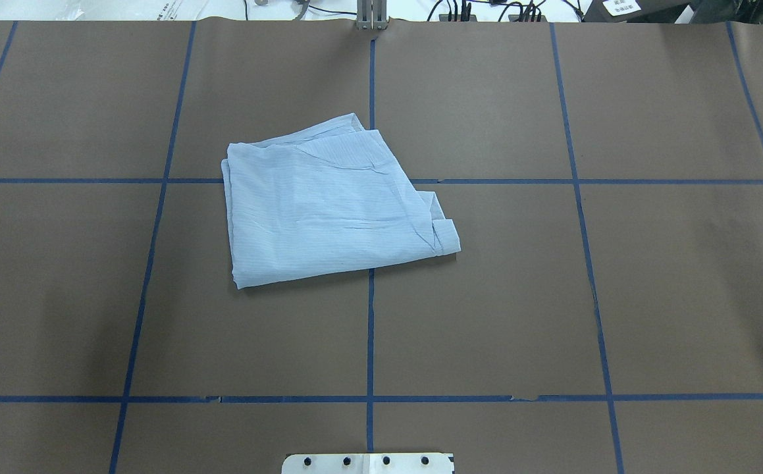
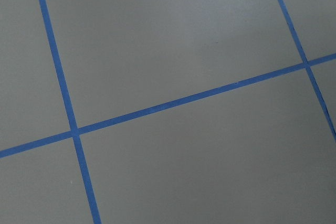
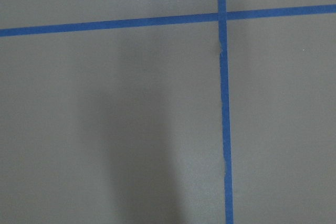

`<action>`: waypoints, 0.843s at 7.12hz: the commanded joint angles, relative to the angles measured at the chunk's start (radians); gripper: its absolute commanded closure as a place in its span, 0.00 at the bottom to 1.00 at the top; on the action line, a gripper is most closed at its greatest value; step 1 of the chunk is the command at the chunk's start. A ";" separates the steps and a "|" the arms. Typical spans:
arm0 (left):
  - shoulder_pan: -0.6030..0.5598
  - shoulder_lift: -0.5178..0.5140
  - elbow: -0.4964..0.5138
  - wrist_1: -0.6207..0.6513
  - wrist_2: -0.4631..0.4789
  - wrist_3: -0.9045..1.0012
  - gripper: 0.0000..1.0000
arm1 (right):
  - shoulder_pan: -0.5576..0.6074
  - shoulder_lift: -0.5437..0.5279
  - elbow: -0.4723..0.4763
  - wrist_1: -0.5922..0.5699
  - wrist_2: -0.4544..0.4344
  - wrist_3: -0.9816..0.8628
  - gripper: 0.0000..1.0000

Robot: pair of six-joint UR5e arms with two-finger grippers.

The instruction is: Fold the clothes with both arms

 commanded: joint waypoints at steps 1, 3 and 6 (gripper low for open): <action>0.001 0.000 0.000 -0.001 0.004 0.000 0.00 | 0.000 -0.001 0.002 0.000 0.001 0.000 0.00; 0.000 0.002 0.000 0.001 0.005 -0.002 0.00 | 0.000 -0.001 0.002 0.000 0.001 0.002 0.00; 0.000 0.000 -0.001 -0.001 0.007 -0.002 0.00 | 0.004 -0.001 0.002 0.000 0.018 0.002 0.00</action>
